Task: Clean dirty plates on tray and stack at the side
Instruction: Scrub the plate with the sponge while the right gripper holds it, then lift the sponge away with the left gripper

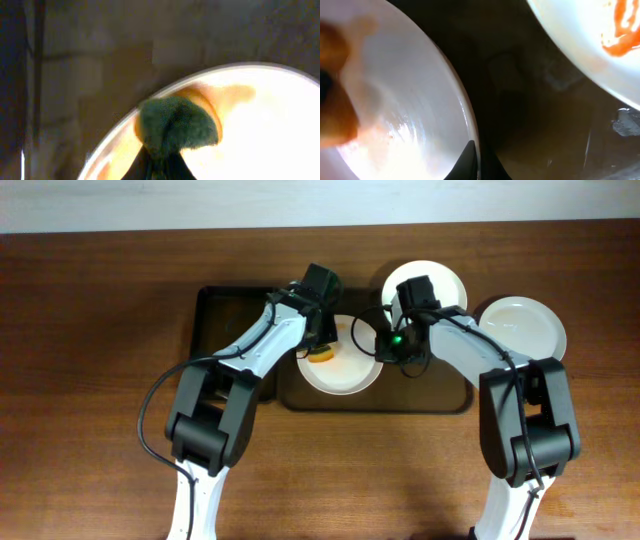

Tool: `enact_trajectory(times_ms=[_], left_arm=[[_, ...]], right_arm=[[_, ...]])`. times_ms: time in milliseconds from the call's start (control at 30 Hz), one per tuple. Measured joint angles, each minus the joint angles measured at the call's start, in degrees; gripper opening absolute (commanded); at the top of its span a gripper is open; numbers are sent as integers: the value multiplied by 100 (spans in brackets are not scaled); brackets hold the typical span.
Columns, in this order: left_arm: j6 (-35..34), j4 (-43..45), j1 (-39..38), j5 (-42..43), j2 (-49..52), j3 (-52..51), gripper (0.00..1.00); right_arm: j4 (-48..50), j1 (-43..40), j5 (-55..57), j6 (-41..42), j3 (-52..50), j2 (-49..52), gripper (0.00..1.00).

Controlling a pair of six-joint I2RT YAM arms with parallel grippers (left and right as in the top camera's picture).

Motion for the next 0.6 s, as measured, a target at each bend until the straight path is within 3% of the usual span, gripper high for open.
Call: enact_trajectory(times_ms=[100,333,467,600], left_arm=[[-149,-247,50,586,-9,11,0],[787,-505,138,2632,24,-22,0],[942,-634,531,2758,-286,37,0],[986,-542,1220,2557,-1241,262,0]], right_arm=[[-2,-2,-7,-7,0,0,4],[-33,-2,-15,-7,0,2,4],[-33,-2,-17,-9,0,2,4],[-31,-2,-17,-9,0,2,5]])
